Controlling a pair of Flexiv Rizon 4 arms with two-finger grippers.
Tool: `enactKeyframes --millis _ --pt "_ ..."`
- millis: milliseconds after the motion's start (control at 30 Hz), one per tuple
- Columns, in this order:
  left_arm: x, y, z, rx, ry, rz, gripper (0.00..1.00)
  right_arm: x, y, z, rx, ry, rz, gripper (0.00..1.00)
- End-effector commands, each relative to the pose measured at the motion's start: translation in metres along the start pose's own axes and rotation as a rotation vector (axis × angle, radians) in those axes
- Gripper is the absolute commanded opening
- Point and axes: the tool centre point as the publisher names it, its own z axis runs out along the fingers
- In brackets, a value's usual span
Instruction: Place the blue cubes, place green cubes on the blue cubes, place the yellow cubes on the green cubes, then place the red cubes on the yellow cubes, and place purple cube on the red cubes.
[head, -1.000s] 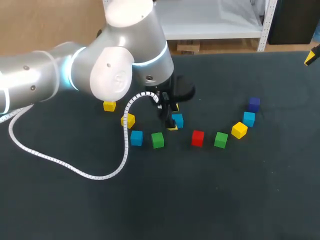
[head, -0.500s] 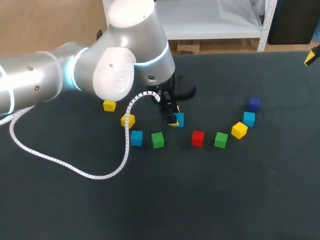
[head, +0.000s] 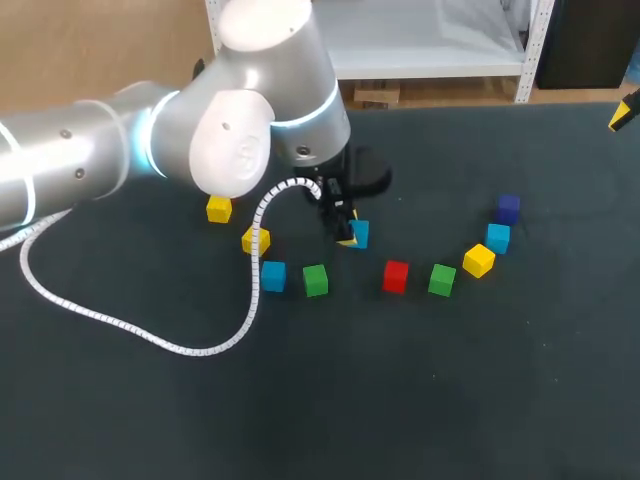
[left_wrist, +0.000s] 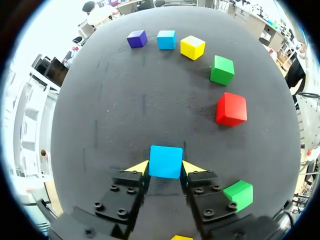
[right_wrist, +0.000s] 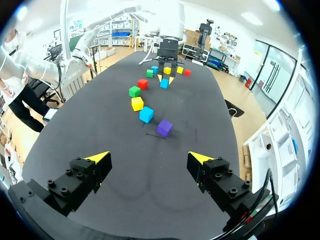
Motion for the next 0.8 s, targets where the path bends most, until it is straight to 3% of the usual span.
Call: enactKeyframes --millis 33,200,800 --pt "0.0026 -0.0021 -0.0016 0.002 0.001 -0.006 0.28 -0.0002 0.0002 0.0002 0.001 0.000 0.000 1.00" --pt "0.0059 -0.0057 -0.0021 0.007 0.004 -0.017 0.36 -0.0002 0.0002 0.0002 0.001 0.000 0.000 1.00" --pt "0.0022 -0.0081 0.0000 0.016 -0.014 -0.086 0.35 -0.0002 0.0002 0.0002 0.001 0.000 0.000 1.00"
